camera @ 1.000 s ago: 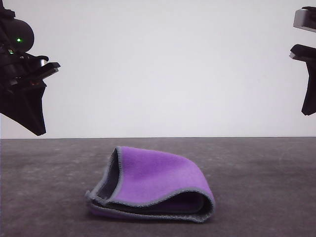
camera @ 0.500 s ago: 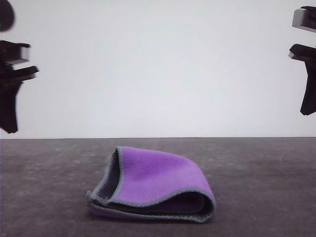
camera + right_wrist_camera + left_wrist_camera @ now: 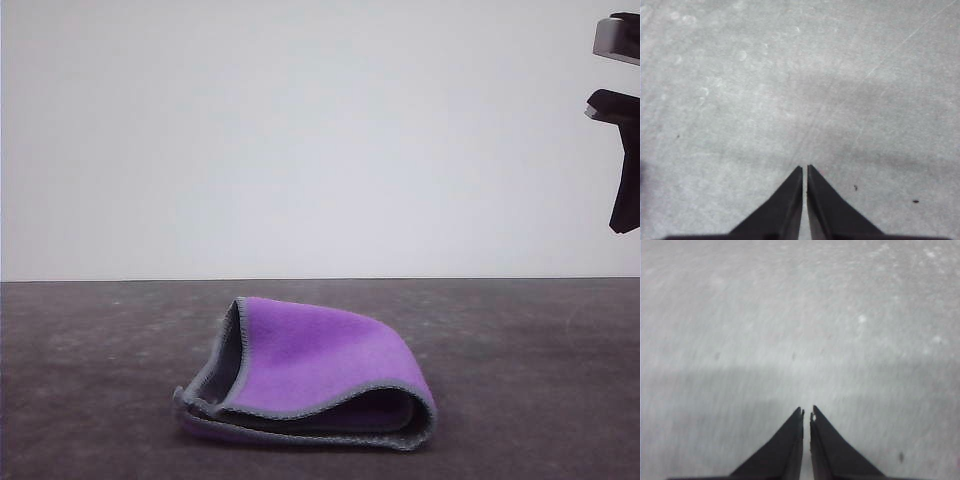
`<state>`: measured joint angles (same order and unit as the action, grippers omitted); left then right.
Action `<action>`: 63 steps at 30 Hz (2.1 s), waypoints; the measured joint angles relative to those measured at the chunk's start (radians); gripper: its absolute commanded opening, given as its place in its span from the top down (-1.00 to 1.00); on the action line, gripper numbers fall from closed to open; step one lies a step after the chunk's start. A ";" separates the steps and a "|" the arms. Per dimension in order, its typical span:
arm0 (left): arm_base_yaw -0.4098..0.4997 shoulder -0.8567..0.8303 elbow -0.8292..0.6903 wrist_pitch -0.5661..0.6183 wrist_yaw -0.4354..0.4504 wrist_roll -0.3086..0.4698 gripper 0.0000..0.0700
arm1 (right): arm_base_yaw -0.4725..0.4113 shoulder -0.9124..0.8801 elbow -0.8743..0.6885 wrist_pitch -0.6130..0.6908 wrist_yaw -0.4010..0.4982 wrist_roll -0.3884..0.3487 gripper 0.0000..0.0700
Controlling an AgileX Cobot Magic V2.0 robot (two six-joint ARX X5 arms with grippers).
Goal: Fold clothes
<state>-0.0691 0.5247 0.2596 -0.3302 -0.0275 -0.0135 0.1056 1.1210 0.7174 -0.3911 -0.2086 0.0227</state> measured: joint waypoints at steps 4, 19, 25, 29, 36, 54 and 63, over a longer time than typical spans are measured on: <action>0.014 -0.203 -0.117 -0.003 -0.001 -0.033 0.96 | 0.000 0.000 0.000 0.000 0.000 0.000 0.97; 0.017 -0.491 -0.160 -0.070 -0.004 -0.071 0.96 | 0.000 0.000 0.000 0.000 0.000 0.000 0.97; 0.019 -0.521 -0.160 -0.070 -0.004 -0.079 0.96 | 0.000 0.000 0.000 0.000 0.000 0.000 0.97; 0.019 -0.521 -0.160 -0.070 -0.004 -0.081 0.96 | 0.000 0.000 0.000 0.002 0.000 0.000 0.97; 0.019 -0.519 -0.160 -0.070 -0.004 -0.081 0.96 | 0.000 0.000 0.000 0.006 0.000 0.000 0.97; 0.019 -0.519 -0.160 -0.070 -0.004 -0.081 0.96 | 0.000 -0.015 -0.004 0.018 0.010 -0.013 0.97; 0.019 -0.519 -0.160 -0.070 -0.004 -0.081 0.96 | -0.015 -0.402 -0.245 0.228 0.081 -0.054 0.97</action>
<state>-0.0505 0.0055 0.0998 -0.4004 -0.0311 -0.0940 0.0908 0.7194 0.4725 -0.1630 -0.1280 -0.0314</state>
